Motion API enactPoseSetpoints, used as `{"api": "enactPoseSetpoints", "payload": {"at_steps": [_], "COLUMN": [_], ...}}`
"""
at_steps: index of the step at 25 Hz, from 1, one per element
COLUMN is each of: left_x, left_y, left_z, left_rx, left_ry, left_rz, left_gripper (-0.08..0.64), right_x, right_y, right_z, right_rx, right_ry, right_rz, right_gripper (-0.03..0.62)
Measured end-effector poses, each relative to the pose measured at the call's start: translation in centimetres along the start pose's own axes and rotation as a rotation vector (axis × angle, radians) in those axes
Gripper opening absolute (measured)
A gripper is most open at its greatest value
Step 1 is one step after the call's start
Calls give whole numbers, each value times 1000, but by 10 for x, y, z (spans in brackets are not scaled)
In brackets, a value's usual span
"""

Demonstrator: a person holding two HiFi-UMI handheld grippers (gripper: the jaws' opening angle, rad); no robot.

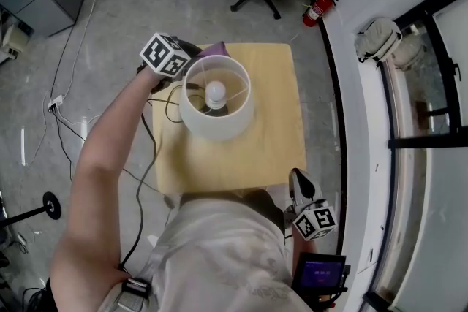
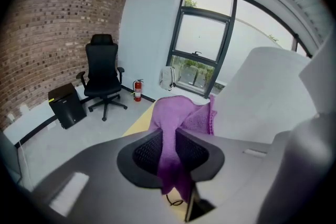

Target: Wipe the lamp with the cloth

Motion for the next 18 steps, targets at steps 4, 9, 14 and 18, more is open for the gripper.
{"api": "enactPoseSetpoints", "payload": {"at_steps": [4,9,14,18], "left_x": [7,-8,-29,-51], "left_y": [0,32,70,81], "left_z": [2,48,104,138], "left_rx": [20,-55,-148,-156], "left_ry": [-11,-117,-174,-253], "left_rz": [4,-36,-100,-151], "left_gripper": [75,75,76,77], "right_x": [-5,-3,-3,-5], "right_y": [4,1,0,2], "right_z": [-3,-5,-3,-1], "right_rx": [-5,-15,-41,-42], "right_ry": [-14,-18,-27,-26], "right_rz": [-20,-16,-16,-24], "right_gripper": [11,11,11,11]}}
Point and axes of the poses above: the fingertips, and each gripper's own axes: y backward along the fingers, x to its left, z out of its top, the point moved 1 cm from there along y, backward along the fingers, and after that the axes turned 6 degrees about -z, right-handed, at the moved point
